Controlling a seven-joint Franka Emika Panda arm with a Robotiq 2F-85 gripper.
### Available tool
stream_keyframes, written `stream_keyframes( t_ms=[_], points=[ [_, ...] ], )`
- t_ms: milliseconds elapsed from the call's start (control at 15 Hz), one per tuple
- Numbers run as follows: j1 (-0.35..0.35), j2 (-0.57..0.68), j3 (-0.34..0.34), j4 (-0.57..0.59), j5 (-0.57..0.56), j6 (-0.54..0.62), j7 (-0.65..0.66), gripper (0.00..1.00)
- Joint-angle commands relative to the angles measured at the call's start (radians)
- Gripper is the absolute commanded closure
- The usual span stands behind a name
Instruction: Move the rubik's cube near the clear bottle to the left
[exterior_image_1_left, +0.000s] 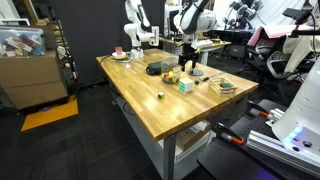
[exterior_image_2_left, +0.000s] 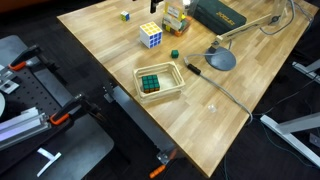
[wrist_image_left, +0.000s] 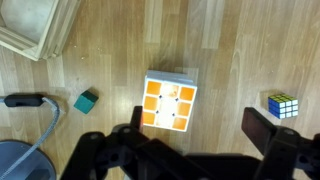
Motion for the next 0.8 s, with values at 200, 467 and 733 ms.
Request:
stream_keyframes(
  t_ms=[200,467,733],
  points=[
    [-0.036,0.132,0.005,0.134,0.000,-0.006,0.056,0.00],
    [-0.067,0.222,0.016,0.214,0.055,-0.027,0.105,0.00],
    [-0.090,0.275,0.028,0.239,0.123,-0.039,0.126,0.00]
  ],
)
